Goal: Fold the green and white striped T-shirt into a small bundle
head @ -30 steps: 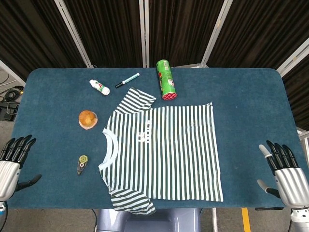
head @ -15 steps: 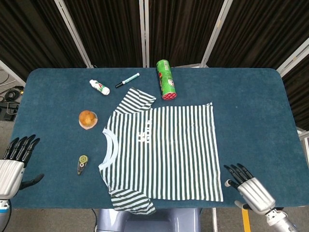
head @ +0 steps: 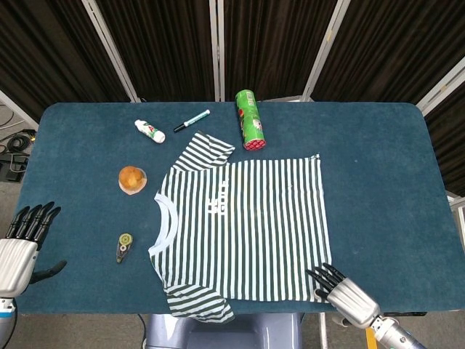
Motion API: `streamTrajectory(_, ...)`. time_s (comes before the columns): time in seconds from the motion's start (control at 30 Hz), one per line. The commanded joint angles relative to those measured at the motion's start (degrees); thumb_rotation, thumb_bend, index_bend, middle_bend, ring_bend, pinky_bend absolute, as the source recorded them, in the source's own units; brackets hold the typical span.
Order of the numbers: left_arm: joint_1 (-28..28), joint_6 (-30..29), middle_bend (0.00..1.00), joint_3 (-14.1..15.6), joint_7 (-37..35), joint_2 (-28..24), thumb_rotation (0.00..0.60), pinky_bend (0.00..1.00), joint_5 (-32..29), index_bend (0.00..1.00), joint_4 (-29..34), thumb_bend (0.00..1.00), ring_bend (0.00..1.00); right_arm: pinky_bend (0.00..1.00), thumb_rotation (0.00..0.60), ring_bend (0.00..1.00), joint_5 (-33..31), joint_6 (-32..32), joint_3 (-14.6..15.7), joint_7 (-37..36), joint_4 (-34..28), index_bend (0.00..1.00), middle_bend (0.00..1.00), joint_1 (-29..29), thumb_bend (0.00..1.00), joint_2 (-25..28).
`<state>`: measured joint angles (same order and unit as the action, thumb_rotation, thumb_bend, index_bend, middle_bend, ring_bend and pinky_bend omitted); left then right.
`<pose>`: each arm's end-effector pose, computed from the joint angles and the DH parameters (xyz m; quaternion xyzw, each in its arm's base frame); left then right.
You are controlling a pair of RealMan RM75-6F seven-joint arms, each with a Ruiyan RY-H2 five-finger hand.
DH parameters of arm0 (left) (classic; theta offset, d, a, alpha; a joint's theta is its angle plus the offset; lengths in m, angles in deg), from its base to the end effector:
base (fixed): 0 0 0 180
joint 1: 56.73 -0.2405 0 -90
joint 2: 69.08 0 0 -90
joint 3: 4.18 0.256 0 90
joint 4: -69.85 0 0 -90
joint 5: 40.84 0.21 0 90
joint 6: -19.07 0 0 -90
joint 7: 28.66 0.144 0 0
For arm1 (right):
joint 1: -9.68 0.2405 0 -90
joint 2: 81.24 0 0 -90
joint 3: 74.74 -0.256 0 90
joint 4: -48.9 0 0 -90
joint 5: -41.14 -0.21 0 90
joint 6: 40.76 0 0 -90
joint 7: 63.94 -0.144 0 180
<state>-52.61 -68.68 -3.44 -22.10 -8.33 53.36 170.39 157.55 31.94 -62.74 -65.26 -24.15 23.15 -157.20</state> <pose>-0.2726 0.1608 0.1563 -0.6410 -0.3536 -0.3994 0.5518 -0.3064 -0.1417 0.0351 0.8587 -0.2853 0.2989 0.3032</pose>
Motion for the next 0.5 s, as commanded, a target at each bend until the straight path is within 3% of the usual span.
streamTrajectory(0.03, 0.0, -0.1, 0.00, -0.1, -0.2, -0.1, 0.600, 0.00, -0.1, 0.00, 0.0, 0.00, 0.00, 0.00, 0.600, 0.00, 0.0, 0.4, -0.3, 1.0, 0.8, 0.44, 0.00, 0.3, 0.07, -0.9)
streamTrajectory(0.23, 0.0, 0.0, 0.00, -0.1, -0.5, -0.1, 0.600, 0.00, -0.2, 0.00, -0.1, 0.00, 0.00, 0.00, 0.600, 0.00, -0.5, 0.8, -0.6, 1.7, 1.4, 0.45, 0.00, 0.9, 0.13, -1.4)
streamTrajectory(0.5, 0.1, 0.3, 0.00, 0.0, -0.5, -0.1, 0.600, 0.00, -0.3, 0.00, 0.0, 0.00, 0.00, 0.00, 0.600, 0.00, -1.3, 0.3, 0.1, 2.5, 1.7, 0.43, 0.00, 1.5, 0.13, -1.4)
